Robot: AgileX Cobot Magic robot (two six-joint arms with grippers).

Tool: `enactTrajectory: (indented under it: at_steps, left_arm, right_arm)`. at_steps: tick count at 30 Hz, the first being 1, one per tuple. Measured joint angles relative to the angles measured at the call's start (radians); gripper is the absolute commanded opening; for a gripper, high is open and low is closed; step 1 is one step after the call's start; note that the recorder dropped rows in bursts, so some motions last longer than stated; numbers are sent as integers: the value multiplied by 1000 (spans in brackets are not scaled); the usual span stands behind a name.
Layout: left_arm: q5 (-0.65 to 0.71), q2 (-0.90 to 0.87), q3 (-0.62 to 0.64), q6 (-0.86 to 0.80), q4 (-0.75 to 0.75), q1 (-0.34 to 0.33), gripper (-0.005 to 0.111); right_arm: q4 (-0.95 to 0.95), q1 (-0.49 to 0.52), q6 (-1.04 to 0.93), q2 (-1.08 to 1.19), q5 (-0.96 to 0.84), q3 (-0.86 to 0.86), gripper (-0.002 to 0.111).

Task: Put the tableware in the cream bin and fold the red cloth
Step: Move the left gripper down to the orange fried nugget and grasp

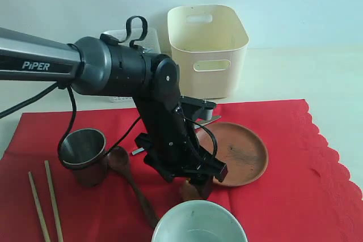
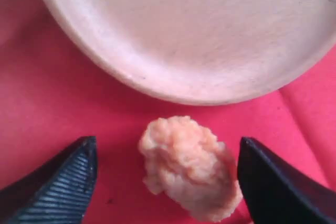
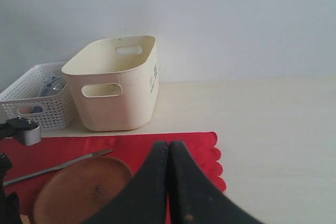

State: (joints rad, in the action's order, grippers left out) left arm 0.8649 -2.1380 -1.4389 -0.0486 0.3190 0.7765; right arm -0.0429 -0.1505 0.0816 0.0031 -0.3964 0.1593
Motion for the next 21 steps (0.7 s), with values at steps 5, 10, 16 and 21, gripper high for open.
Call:
enactTrajectory:
  at_steps: [5, 10, 16, 21]
  left_arm:
    - [6, -9, 0, -24, 6, 0, 34]
    - [21, -9, 0, -44, 6, 2, 0]
    - [65, 18, 0, -53, -30, 2, 0]
    - [94, 115, 2, -55, -85, 2, 0]
  right_arm:
    - [0, 0, 0, 0, 0, 0, 0]
    - [0, 0, 0, 0, 0, 0, 0]
    - [0, 0, 0, 0, 0, 0, 0]
    - [0, 0, 0, 0, 0, 0, 0]
